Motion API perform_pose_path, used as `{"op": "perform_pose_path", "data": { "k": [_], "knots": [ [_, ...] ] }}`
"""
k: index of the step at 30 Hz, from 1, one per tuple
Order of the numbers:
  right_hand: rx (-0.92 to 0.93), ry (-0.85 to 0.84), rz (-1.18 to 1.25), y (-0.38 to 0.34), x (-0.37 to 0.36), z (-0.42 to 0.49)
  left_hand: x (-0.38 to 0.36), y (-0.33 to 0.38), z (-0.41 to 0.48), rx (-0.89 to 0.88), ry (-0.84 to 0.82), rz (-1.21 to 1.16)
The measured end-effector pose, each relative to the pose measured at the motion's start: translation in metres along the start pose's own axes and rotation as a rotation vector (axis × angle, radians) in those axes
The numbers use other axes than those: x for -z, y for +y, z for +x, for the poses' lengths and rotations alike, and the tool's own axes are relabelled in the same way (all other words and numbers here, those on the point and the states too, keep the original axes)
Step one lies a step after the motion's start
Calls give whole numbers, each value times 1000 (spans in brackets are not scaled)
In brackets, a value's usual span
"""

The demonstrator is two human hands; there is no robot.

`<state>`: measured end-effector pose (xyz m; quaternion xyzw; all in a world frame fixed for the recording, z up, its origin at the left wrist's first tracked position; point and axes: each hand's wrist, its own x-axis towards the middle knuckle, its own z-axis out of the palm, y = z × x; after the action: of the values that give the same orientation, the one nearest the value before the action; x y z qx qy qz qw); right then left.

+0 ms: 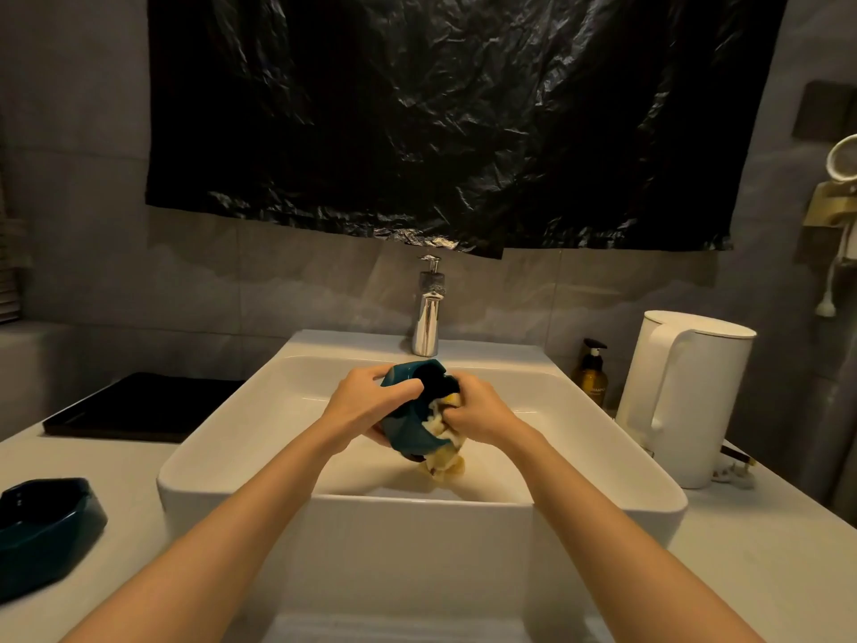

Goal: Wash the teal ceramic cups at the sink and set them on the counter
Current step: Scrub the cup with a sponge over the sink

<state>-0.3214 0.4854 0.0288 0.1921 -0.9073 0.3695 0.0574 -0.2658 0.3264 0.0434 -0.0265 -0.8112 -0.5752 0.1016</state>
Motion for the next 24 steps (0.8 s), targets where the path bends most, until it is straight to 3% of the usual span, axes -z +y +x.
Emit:
{"op": "perform_pose_path", "data": {
  "k": [8, 11, 14, 18, 24],
  "knots": [
    [-1, 224, -178, -1, 0, 1, -4, 5, 1, 31, -58, -45],
    [-86, 306, -135, 1, 2, 2, -8, 6, 2, 81, -88, -151],
    [-163, 268, -31, 0, 1, 4, -12, 3, 4, 16, -31, -150],
    [-115, 123, 100, -2, -2, 4, -6, -3, 6, -43, 39, -113],
    [-9, 294, -199, 6, 4, -1, -7, -2, 1, -58, -61, -36]
  ]
}}
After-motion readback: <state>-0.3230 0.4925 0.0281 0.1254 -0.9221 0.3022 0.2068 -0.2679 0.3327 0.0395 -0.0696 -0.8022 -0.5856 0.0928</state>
